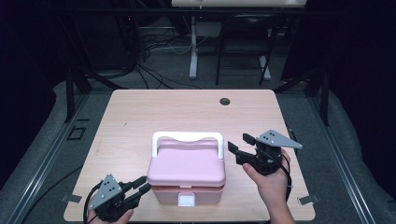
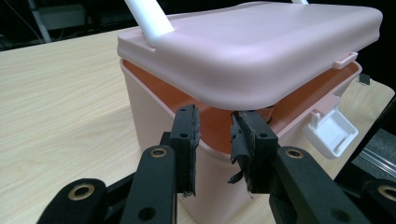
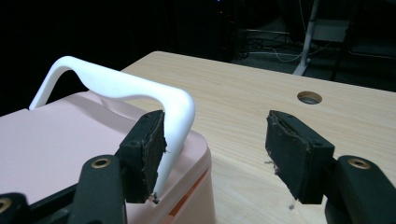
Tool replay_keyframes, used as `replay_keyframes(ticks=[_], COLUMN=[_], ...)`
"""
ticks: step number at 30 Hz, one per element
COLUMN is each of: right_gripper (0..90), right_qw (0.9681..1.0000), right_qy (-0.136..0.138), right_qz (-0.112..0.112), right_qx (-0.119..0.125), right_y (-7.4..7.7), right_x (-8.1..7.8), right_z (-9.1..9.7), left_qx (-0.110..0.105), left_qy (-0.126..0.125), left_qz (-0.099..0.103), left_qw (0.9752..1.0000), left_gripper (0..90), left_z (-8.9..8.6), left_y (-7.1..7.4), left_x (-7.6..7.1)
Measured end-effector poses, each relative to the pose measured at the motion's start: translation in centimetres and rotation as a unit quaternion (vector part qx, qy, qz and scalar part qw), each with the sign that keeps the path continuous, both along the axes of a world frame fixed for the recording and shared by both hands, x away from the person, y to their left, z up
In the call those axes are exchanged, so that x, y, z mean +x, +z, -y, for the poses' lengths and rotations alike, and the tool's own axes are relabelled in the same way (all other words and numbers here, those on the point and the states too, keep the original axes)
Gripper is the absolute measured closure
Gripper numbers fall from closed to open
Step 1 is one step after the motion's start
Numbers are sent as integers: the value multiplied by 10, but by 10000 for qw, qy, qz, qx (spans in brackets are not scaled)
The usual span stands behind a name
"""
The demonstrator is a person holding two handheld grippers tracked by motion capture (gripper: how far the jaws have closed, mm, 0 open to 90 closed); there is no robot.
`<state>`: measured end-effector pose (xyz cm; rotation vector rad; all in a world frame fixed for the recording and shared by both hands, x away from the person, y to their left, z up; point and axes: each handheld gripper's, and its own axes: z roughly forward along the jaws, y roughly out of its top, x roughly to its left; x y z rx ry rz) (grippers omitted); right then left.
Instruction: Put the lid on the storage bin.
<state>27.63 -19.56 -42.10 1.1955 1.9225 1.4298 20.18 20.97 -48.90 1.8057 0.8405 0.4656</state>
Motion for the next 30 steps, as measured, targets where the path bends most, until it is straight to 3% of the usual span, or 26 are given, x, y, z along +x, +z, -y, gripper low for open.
replay_keyframes(ticks=[19,30], right_gripper=[375,375], right_qw=[10000,10000], right_qy=[4,18], right_qz=[-11,-20], right_qx=[6,1], right_y=[0,-1], right_x=[0,0], right_z=[0,-1], left_qx=[79,77], left_qy=[-29,-6], left_qz=[-64,-199], left_qw=[9999,9998], left_gripper=[700,700], left_z=[-2,-4], left_y=[-2,-8], left_x=[-1,-3])
